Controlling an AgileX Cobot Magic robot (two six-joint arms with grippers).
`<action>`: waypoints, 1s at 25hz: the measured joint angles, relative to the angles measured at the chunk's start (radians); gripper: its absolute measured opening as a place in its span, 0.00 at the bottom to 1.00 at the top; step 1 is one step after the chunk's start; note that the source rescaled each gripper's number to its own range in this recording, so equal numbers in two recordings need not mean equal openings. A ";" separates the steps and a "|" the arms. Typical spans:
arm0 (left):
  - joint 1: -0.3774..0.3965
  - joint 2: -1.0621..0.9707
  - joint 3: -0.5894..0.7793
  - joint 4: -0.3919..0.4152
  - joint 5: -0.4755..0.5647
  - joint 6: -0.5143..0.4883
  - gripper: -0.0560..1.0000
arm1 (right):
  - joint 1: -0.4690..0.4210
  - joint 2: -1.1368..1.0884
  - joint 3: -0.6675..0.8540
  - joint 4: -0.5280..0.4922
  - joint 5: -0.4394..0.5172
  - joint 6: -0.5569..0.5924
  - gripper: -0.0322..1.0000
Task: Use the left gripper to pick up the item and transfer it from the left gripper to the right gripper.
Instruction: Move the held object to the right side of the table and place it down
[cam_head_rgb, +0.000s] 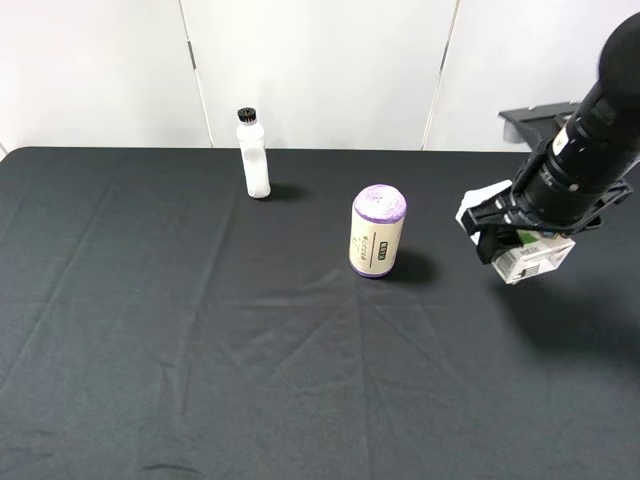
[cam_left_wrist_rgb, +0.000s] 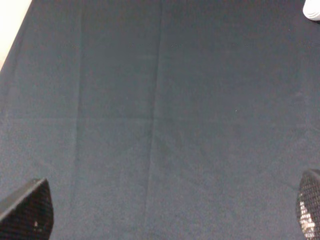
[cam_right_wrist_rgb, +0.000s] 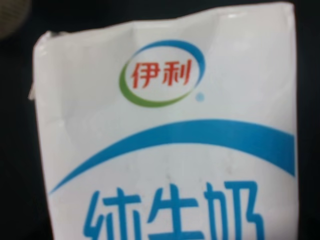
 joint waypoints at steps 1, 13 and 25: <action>0.000 0.000 0.000 0.000 0.000 0.000 0.96 | 0.000 0.016 0.000 0.001 -0.007 -0.003 0.03; 0.000 0.000 0.000 0.000 0.000 0.000 0.96 | 0.000 0.200 0.000 -0.015 -0.112 -0.012 0.03; 0.000 0.000 0.000 0.000 0.000 0.000 0.96 | 0.000 0.218 0.000 -0.018 -0.138 -0.012 0.03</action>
